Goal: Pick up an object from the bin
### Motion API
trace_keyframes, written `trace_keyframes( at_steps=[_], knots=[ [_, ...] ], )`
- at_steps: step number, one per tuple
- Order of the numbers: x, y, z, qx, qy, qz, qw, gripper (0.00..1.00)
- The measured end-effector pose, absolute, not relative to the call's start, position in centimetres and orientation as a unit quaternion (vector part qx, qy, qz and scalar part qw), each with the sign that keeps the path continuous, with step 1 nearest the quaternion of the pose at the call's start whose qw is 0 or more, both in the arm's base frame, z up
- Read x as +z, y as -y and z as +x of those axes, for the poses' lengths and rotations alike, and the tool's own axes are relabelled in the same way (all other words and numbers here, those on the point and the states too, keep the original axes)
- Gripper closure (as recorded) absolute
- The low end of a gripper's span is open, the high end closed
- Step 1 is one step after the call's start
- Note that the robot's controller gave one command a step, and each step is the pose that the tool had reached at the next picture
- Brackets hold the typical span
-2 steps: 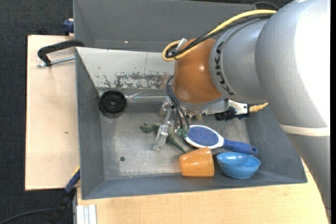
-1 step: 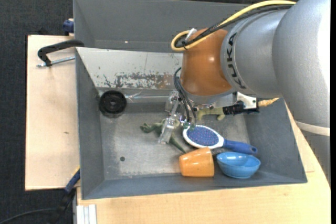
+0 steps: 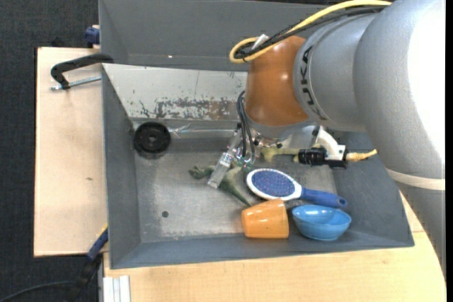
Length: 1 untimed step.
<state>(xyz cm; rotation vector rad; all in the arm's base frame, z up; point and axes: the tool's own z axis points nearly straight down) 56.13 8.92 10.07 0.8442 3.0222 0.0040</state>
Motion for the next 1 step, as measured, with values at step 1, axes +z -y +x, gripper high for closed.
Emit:
trace_keyframes(
  at_steps=[1],
  knots=[
    [6.93,-8.79,55.93,0.0,-0.95,0.314,-0.002,0.0]
  ],
)
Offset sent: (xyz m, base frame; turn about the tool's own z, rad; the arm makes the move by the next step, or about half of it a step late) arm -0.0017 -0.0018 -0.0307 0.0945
